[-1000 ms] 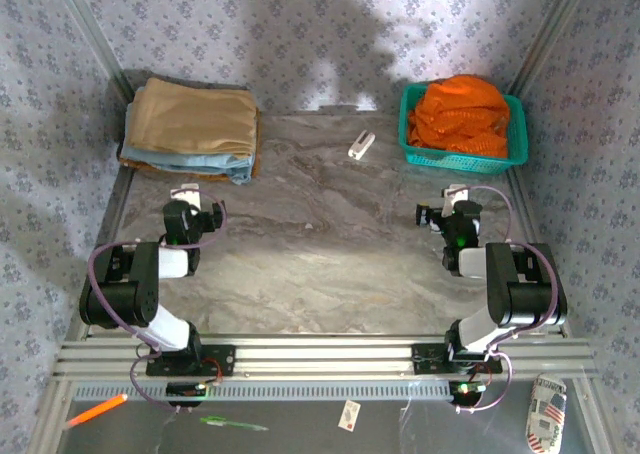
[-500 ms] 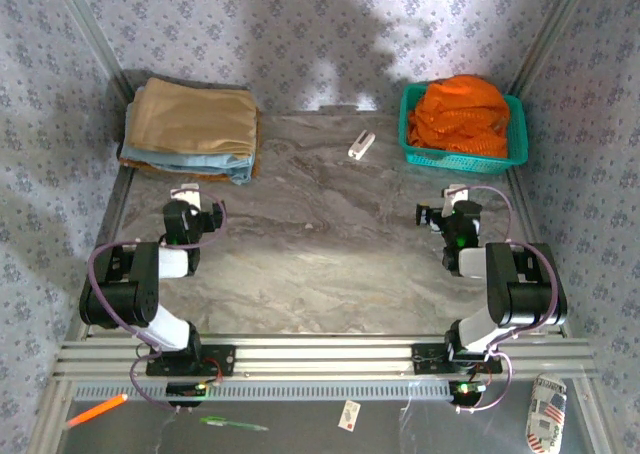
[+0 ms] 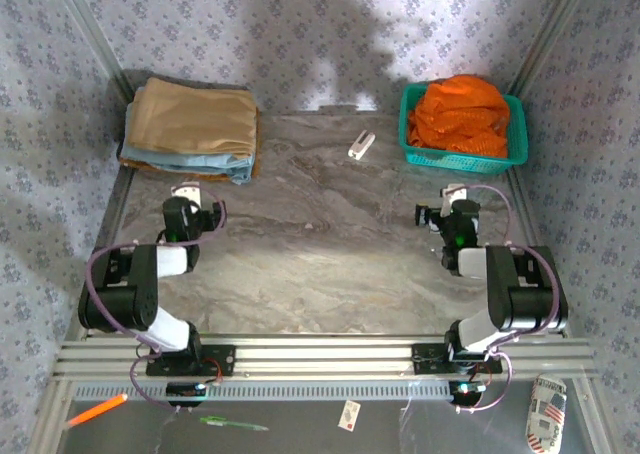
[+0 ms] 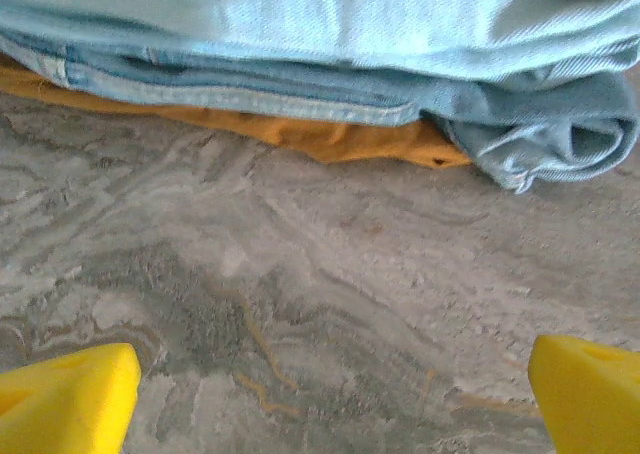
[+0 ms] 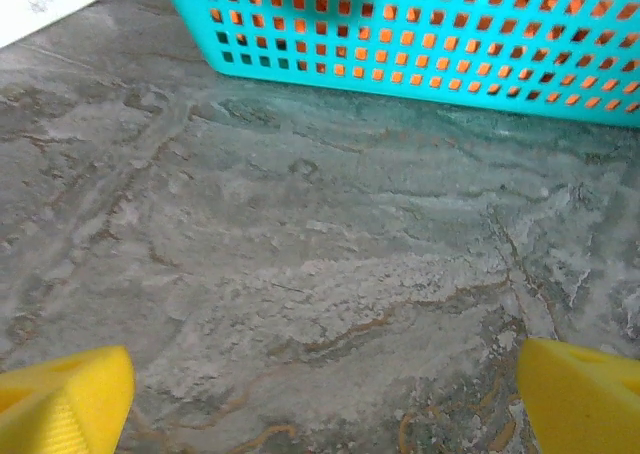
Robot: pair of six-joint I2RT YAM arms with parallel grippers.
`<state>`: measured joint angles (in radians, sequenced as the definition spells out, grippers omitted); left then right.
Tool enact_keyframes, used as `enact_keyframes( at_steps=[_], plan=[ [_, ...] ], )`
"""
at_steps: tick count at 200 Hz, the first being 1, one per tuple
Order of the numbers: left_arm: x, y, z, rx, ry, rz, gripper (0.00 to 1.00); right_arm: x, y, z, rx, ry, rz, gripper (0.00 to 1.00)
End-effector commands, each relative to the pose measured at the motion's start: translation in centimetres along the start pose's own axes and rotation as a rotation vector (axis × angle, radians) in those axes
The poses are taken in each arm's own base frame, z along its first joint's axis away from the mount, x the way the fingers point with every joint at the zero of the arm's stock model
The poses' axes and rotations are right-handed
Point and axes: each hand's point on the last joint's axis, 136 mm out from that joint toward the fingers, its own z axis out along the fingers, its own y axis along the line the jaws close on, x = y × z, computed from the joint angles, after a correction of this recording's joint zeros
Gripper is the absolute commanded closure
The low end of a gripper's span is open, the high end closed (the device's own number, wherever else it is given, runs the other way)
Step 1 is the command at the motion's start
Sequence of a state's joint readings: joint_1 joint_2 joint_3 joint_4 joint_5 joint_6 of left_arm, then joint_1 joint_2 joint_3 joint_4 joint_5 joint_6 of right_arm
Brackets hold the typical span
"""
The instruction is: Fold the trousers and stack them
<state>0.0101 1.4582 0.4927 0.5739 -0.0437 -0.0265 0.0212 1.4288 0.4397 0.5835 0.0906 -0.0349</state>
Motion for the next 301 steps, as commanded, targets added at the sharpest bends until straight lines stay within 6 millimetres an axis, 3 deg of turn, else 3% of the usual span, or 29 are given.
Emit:
enact_keyframes(
  at_steps=[1,19,40,58,79,87,112,116,154,180,203,223,259,301],
  plan=[
    [-4.8,-1.1,-2.1,0.043,-0.02,-0.004,0.0,-4.6,-1.7,-2.4,0.127,0.067,0.095,0.0],
    [-8.0,-1.4,-5.0,0.056,-0.061,-0.081,0.0,-7.1,-1.9,-5.1,0.159,0.127,0.165,0.0],
    [-12.1,-1.5,-10.2,0.081,-0.136,-0.201,0.0,-10.3,-2.0,-9.0,0.174,0.136,0.259,0.0],
    [-13.7,-0.1,-15.1,0.029,-0.138,-0.41,0.0,-12.1,-2.5,-11.6,0.15,0.16,0.429,0.0],
    [-11.2,4.0,-21.2,-0.195,-0.093,-0.748,0.0,-11.8,-3.8,-12.9,0.14,0.191,0.693,0.0],
    [-10.9,4.0,-22.4,-0.176,-0.124,-0.73,0.0,-13.6,-4.0,-12.6,0.077,0.12,0.711,0.0],
    [-9.8,3.7,-25.2,-0.07,-0.278,-0.803,0.0,-15.4,-4.3,-11.5,0.066,0.117,0.678,0.03],
    [-9.7,3.6,-25.5,-0.053,-0.295,-0.815,0.0,-16.6,-4.4,-11.4,0.067,0.109,0.666,0.02],
    [-8.8,0.9,-24.7,0.084,-0.193,-0.834,0.0,-17.5,-3.8,-4.3,0.075,0.282,0.519,0.0],
    [-8.2,-1.9,-22.1,0.168,-0.006,-0.78,0.04,-16.5,-3.2,1.6,0.07,0.403,0.441,0.0],
    [-6.5,-5.7,-18.9,0.302,0.213,-0.753,0.16,-15.4,-3.2,5.7,0.097,0.448,0.376,0.0],
    [-5.4,-8.0,-17.5,0.351,0.351,-0.683,0.2,-14.8,-3.6,9.3,0.106,0.482,0.359,0.0],
    [-6.3,-9.6,-16.3,0.36,0.374,-0.597,0.19,-13.1,-3.5,15.1,0.112,0.557,0.295,0.0],
    [-6.6,-10.2,-14.6,0.344,0.397,-0.58,0.18,-11.1,-4.7,19.1,0.176,0.585,0.245,0.0]
  ],
)
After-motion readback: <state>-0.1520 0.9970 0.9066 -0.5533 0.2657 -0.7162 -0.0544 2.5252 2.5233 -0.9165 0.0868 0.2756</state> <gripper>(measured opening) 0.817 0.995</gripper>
